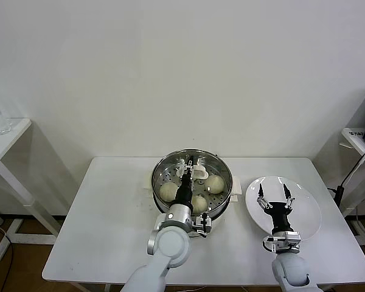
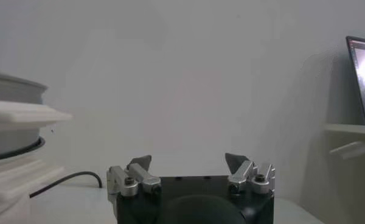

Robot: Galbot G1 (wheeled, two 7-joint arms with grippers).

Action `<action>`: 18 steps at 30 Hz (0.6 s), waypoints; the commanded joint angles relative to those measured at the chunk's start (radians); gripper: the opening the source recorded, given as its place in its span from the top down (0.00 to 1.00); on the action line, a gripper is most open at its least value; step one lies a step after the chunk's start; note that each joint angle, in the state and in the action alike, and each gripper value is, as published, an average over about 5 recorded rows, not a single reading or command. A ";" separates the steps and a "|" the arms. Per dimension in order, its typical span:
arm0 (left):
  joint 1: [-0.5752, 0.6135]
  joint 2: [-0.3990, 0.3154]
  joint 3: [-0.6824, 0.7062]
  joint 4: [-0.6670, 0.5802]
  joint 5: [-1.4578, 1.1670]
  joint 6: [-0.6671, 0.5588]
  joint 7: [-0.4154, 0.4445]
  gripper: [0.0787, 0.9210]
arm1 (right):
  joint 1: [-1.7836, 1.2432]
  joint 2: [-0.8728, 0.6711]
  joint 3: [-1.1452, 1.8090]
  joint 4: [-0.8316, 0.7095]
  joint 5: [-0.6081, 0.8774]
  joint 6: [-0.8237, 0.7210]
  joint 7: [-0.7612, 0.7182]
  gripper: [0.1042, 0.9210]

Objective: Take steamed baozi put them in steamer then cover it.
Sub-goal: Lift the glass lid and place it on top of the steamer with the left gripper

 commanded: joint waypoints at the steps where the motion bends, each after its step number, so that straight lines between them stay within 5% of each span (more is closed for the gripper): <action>1: 0.030 0.025 0.008 -0.102 -0.033 0.009 0.021 0.52 | 0.000 0.002 -0.003 0.001 -0.002 0.000 0.000 0.12; 7: 0.078 0.089 0.020 -0.226 -0.089 0.020 0.035 0.48 | 0.001 0.002 -0.005 0.008 -0.003 -0.002 0.001 0.12; 14: 0.183 0.223 -0.018 -0.428 -0.213 0.018 0.045 0.23 | -0.003 -0.007 -0.013 0.020 0.004 -0.017 0.002 0.12; 18: 0.274 0.305 -0.124 -0.534 -0.401 0.008 -0.022 0.13 | -0.019 -0.019 -0.030 0.046 0.044 -0.055 0.017 0.12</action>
